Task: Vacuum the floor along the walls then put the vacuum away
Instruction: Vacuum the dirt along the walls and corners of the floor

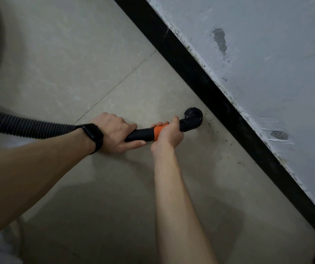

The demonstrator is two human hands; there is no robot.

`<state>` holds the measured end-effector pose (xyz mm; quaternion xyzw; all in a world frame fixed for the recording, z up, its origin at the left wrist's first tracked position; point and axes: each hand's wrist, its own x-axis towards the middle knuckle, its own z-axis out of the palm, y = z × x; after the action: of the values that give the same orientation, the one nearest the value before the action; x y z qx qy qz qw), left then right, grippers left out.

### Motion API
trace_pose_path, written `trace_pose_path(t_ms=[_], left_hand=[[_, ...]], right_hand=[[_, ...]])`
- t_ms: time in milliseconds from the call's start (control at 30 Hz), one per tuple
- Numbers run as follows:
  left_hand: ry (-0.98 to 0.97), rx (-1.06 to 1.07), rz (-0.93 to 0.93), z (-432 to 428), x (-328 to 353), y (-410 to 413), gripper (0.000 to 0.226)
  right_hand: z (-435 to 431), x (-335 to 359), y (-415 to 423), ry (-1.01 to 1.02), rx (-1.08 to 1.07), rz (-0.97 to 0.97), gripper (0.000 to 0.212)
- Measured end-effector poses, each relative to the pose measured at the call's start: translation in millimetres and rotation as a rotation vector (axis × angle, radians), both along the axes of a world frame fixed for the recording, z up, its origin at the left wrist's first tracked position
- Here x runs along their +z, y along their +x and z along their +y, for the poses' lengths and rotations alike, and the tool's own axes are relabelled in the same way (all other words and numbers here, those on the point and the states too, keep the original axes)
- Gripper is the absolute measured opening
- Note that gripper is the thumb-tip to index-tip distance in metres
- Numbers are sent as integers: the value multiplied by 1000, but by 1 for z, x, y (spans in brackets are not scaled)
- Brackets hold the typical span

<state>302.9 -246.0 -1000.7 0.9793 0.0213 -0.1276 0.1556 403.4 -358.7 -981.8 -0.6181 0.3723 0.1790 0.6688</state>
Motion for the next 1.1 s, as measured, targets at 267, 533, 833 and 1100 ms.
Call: trace_pose_path(t_ms=[267, 533, 833, 1100], left_hand=[[5, 22, -33, -4, -3, 22, 62], [-32, 72, -61, -4, -9, 38, 63], [-91, 196, -83, 3, -11, 36, 70], [-93, 153, -34, 7, -2, -2, 72]], right_hand=[[-3, 1, 23, -41, 22, -1, 20], [1, 0, 42, -75, 40, -14, 20], [19, 6, 48, -88, 114, -14, 22], [19, 3, 11, -64, 91, 7, 39]])
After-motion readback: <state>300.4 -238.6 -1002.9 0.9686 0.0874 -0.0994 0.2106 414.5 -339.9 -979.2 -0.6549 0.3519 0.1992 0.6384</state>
